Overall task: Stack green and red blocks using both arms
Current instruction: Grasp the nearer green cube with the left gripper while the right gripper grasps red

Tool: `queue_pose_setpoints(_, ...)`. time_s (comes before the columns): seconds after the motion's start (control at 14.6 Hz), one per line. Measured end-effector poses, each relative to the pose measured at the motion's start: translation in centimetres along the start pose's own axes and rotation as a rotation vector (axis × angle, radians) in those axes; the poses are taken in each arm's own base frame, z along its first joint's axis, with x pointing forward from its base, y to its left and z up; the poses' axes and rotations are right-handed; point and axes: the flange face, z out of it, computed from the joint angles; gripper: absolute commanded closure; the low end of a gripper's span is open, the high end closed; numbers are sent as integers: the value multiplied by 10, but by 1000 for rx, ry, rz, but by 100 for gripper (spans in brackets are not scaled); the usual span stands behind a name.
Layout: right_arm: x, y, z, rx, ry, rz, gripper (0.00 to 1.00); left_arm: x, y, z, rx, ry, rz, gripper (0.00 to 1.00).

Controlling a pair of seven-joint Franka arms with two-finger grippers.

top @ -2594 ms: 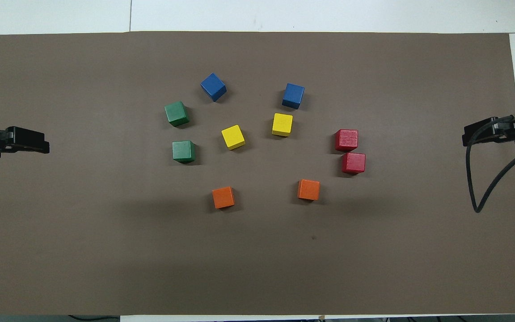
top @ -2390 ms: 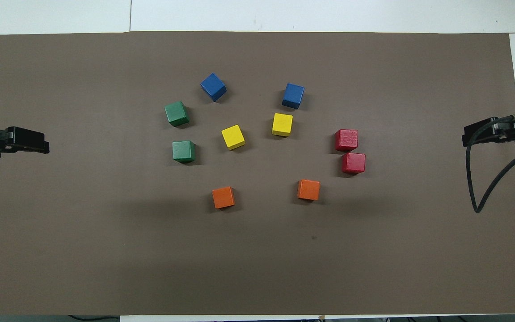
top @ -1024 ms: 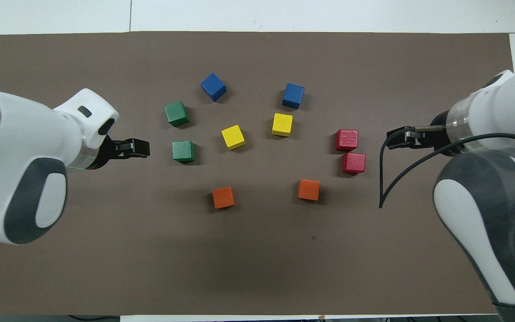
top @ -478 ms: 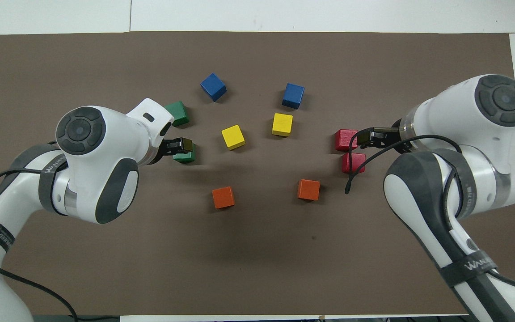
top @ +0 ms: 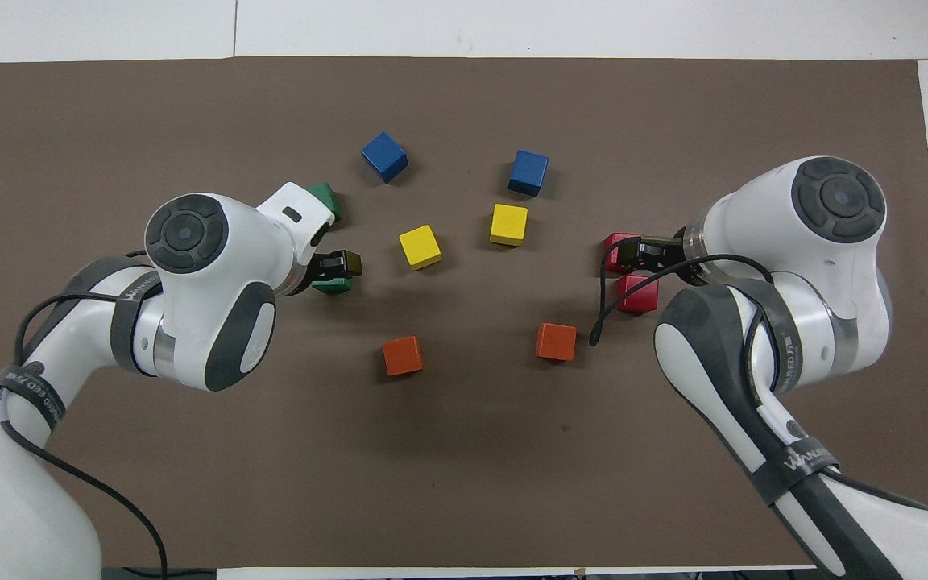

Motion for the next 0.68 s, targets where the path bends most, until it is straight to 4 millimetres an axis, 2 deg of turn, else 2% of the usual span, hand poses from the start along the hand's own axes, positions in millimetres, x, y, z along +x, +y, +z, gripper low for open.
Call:
queue_pose_setpoints(0.34,-4,4,21,3,11,3,0,4,0,6,-9,23,-2,2)
queue_pose_setpoints(0.48,-6,5,27,5,18,3,1,5,0,13,-11,25,-2,7)
queue_pose_setpoints(0.55,-8,5,30,5,17,2,1,5,0,17,-10,24,-3,15)
queue_pose_setpoints(0.61,-9,3,33,6,20,-1,1,6,0,20,-10,24,-3,32)
queue_pose_setpoints(0.68,-12,1,36,7,21,-6,1,6,0,22,-10,23,-2,73)
